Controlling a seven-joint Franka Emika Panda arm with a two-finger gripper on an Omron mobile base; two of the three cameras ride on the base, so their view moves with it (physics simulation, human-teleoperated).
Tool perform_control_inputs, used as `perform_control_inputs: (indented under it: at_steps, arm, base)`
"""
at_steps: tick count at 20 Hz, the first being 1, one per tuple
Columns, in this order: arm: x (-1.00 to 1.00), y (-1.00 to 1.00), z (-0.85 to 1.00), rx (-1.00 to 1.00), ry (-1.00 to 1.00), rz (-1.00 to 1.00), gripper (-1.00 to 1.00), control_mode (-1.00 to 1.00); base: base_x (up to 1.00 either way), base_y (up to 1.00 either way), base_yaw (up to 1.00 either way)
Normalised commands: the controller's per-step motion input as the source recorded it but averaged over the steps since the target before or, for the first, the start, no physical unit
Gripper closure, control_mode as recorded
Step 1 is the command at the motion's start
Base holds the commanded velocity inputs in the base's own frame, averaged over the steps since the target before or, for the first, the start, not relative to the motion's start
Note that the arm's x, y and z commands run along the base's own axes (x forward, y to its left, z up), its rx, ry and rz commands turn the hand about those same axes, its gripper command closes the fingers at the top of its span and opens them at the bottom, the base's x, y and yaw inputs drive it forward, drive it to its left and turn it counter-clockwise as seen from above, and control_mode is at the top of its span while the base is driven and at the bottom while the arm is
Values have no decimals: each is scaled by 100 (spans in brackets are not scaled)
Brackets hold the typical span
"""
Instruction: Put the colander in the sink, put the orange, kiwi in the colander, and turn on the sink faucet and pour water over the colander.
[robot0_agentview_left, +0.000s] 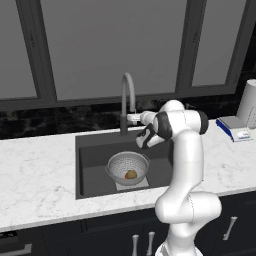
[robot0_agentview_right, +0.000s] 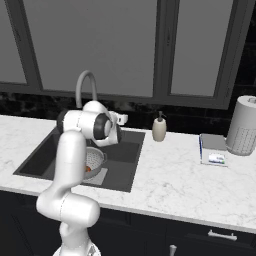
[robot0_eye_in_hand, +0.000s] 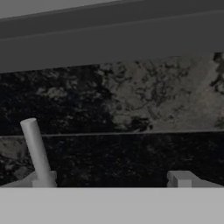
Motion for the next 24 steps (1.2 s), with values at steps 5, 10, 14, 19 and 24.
perform_control_inputs:
  at_steps: [5,10,14,19,24]
  arm:
    - [11,0,-2,0,0,1,-100,-100]
    - [0,0,0,0,0,1,-100,-100]
    - [0,-19,0,0,0,5,-100,-100]
    - [0,-77,0,3,0,3,-100,-100]
    - [0,-95,0,5,-1,1,-100,-100]
  base:
    - [0,0,0]
    - [0,0,0]
    - [0,0,0]
    - [0,0,0]
    - [0,0,0]
